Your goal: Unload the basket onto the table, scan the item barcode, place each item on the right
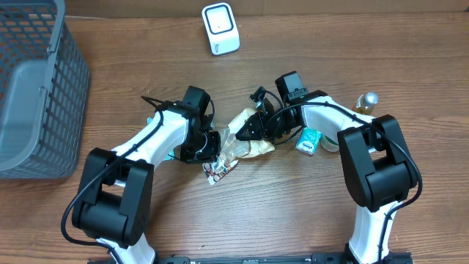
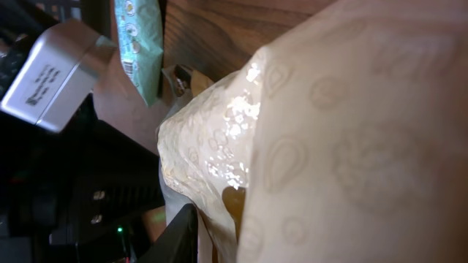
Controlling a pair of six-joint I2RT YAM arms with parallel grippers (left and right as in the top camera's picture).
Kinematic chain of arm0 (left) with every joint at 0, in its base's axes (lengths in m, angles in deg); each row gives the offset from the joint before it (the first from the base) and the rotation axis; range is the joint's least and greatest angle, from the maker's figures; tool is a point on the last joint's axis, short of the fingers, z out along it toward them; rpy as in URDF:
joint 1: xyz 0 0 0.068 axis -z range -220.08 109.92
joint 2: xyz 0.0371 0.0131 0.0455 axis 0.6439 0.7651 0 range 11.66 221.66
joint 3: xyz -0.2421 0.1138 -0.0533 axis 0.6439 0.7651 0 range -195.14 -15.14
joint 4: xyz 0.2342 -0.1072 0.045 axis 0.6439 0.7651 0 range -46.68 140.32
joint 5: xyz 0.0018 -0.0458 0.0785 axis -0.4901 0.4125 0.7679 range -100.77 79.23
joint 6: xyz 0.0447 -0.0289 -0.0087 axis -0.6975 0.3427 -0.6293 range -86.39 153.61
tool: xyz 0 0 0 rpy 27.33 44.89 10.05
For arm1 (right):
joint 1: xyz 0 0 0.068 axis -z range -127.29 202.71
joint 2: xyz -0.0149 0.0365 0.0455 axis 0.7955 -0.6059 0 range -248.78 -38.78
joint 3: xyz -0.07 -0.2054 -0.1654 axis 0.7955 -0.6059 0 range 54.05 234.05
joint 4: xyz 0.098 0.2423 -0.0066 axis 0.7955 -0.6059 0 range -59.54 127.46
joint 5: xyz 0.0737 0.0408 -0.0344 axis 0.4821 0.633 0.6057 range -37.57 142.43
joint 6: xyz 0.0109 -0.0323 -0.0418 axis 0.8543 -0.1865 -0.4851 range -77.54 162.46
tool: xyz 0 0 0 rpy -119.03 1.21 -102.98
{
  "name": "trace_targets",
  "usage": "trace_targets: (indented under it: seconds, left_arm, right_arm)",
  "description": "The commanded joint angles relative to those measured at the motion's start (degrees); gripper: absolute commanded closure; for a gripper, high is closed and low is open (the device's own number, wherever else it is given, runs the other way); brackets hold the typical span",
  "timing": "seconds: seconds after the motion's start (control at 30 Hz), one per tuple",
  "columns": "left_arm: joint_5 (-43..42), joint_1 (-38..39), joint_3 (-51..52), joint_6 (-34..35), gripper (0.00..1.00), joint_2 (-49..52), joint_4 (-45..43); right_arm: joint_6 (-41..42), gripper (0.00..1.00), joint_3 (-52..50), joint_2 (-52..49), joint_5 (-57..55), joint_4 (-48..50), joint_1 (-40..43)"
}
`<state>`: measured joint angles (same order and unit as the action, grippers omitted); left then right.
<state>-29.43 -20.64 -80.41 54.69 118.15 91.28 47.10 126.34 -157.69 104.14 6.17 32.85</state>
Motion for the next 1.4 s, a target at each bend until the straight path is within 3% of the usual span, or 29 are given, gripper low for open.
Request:
trace_targets:
  seconds: [0.0,0.37,0.63,0.93,1.27,1.37]
  left_arm:
    - [2.54,-1.01,-3.17,-0.13,0.96,2.64,2.32]
    - [2.75,-5.57,-21.44,-4.35,0.96,2.47,15.23]
    - [4.07,-11.63,-34.62,-5.29,0.96,2.47,22.56]
    - [8.41,-15.72,-33.35,-5.2,0.9,2.51,27.06]
    - [17.46,-20.2,-32.72,-1.99,0.44,2.51,24.61]
    - [17.64,-23.15,-32.72,-1.99,0.3,2.51,21.35]
  right_arm:
    - [-0.61,0.78,-0.44,-0.22,4.33,0.22,-0.2]
    - [-0.63,0.78,2.71,1.73,7.52,-0.04,-0.15]
    - [-2.91,0.89,2.78,3.08,7.5,-0.11,-0.2]
    - [-3.19,0.96,2.78,3.08,1.01,0.04,-0.96]
    - [-3.26,0.96,2.86,5.64,0.42,-0.28,0.79]
    - [-8.44,0.96,4.09,8.07,-1.05,-3.1,0.96]
